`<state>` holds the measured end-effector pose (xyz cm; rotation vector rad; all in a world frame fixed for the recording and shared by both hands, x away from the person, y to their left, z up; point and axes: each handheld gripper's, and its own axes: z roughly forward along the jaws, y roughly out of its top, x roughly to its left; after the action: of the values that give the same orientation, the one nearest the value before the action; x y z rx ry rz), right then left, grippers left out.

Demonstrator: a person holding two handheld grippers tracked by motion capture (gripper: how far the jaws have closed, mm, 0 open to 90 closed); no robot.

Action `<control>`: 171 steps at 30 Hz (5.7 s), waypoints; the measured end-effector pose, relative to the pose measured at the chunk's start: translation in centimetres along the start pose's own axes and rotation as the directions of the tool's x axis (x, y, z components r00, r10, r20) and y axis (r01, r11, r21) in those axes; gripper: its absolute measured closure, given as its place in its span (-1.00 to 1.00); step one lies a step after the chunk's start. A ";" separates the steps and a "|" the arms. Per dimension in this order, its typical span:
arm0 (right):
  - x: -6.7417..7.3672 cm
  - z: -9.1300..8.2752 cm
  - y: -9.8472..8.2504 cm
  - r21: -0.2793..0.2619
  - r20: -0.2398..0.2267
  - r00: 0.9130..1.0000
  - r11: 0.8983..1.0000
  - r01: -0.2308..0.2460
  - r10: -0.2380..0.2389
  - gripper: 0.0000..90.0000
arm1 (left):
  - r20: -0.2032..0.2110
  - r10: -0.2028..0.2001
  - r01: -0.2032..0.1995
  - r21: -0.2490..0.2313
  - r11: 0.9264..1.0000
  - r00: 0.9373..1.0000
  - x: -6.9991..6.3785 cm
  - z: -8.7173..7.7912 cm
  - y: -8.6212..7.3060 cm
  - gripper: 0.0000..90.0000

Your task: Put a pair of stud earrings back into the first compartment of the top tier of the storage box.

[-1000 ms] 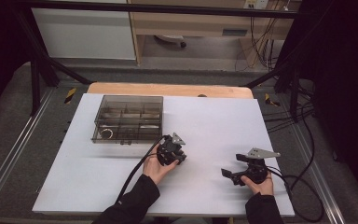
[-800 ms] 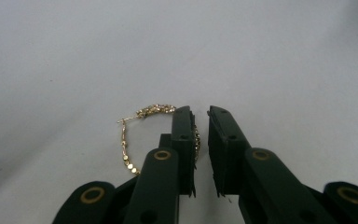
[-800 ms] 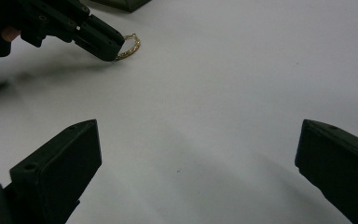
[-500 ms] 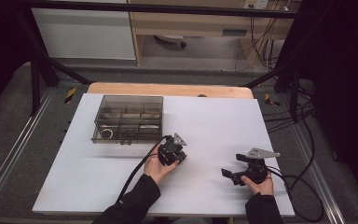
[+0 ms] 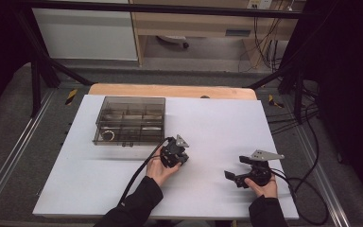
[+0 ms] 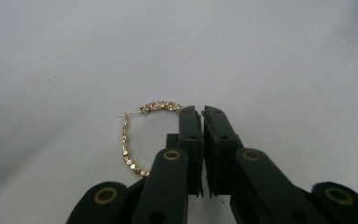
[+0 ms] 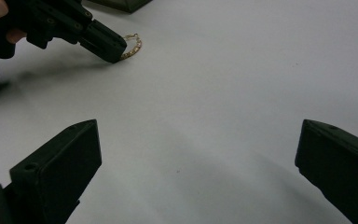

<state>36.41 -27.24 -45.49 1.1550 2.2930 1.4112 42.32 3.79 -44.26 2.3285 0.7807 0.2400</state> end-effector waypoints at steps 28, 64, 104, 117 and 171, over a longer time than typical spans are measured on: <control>0.0 0.0 0.0 0.001 0.000 1.000 1.000 0.000 0.000 -0.98 | 0.027 0.040 -0.040 -0.009 0.999 0.999 -0.6 -2.6 -0.5 0.92; 0.0 0.0 0.0 0.003 0.003 1.000 1.000 -0.001 0.001 -0.98 | 0.075 0.068 -0.066 -0.034 0.997 0.995 -1.5 -7.4 -2.4 0.92; 0.1 0.0 0.0 0.005 0.004 1.000 1.000 -0.004 0.004 -0.98 | 0.042 0.007 -0.005 -0.044 0.999 0.999 1.4 -12.8 -6.0 0.92; 0.1 0.0 0.0 0.006 0.005 1.000 1.000 -0.004 0.004 -0.98 | 0.022 -0.010 0.012 -0.052 0.999 1.000 2.4 -14.6 -6.8 0.92; 0.1 0.1 0.0 0.007 0.005 1.000 1.000 -0.005 0.005 -0.98 | -0.127 -0.154 0.142 -0.096 0.985 0.980 9.6 -21.2 -6.8 0.92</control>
<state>36.40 -27.17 -45.55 1.1660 2.2948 1.4018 39.16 24.92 -32.77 2.1779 0.9855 0.3598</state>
